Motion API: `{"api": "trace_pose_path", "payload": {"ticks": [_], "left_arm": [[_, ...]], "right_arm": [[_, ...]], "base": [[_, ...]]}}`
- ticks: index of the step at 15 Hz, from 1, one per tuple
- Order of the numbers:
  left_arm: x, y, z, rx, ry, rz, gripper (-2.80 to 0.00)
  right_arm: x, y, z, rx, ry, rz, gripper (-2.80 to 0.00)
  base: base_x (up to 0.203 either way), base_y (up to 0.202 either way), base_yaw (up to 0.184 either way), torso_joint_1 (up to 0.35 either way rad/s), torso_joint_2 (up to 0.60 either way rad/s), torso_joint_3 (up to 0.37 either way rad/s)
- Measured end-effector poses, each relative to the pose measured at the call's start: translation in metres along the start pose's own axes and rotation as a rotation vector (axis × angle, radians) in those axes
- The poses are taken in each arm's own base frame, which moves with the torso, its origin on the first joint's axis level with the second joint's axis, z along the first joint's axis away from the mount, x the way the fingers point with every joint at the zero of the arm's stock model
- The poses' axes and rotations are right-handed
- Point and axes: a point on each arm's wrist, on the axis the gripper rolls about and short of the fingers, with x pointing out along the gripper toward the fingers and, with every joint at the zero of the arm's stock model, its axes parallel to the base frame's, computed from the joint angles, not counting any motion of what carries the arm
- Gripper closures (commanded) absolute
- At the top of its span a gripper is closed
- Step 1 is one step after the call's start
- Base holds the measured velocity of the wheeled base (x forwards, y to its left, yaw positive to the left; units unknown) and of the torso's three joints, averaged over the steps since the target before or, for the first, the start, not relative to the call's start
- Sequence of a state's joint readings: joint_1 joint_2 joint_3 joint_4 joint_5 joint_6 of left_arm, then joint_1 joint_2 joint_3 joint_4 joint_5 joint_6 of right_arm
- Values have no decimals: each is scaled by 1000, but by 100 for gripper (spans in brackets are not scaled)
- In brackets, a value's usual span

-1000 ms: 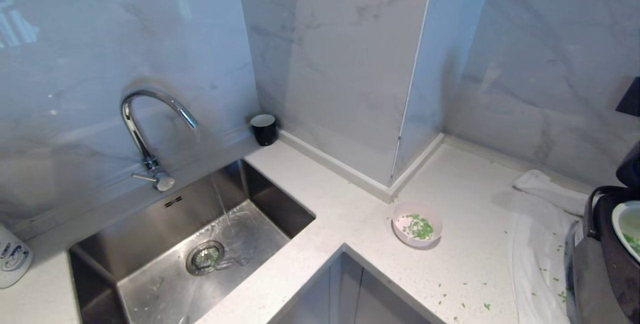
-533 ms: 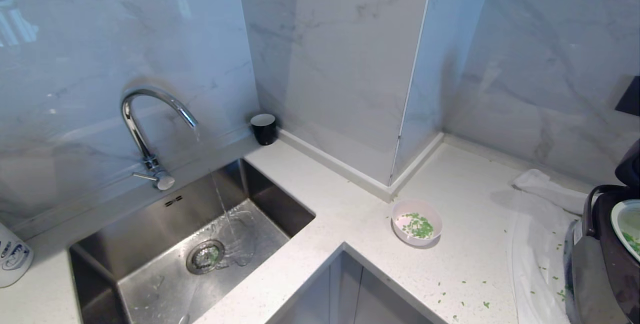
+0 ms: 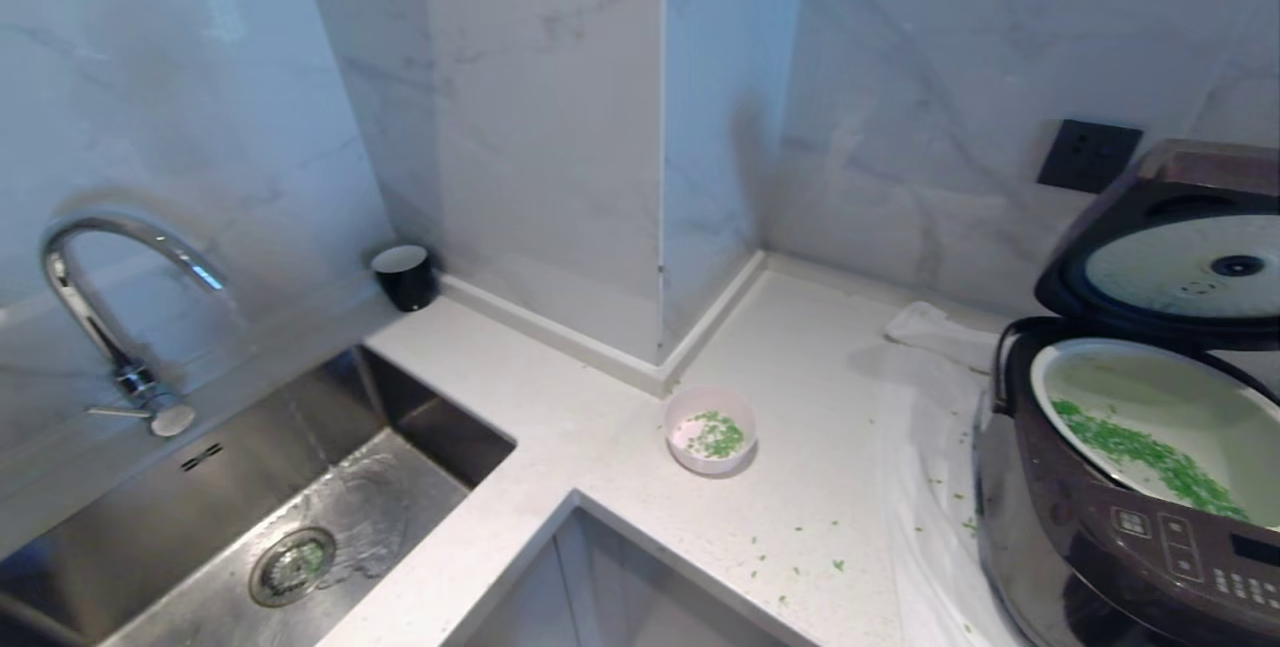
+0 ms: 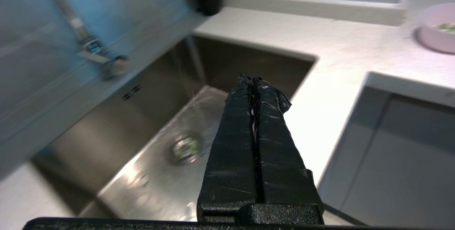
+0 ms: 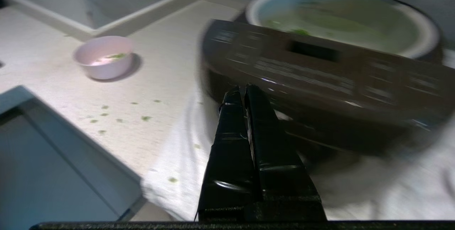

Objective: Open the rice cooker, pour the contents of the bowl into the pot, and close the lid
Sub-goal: Fill a bowl with water from the tap

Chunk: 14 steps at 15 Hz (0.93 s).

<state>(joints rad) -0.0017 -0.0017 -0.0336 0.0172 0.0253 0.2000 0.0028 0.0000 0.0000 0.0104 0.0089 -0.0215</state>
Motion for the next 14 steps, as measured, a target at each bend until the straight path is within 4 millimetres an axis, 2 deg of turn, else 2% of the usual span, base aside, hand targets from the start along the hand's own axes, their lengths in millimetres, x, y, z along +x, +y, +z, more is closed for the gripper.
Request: {"api": "trace_pose_path", "payload": {"ticks": [9, 14], "left_arm": [[0, 0, 0, 0, -4, 1, 0], [0, 0, 0, 0, -5, 2, 0]], "right_arm": [[0, 0, 0, 1, 0, -2, 0], [0, 0, 0, 0, 1, -2, 0]], "base": [[2, 8, -172, 4, 2, 3], [0, 0, -21, 1, 1, 0]]}}
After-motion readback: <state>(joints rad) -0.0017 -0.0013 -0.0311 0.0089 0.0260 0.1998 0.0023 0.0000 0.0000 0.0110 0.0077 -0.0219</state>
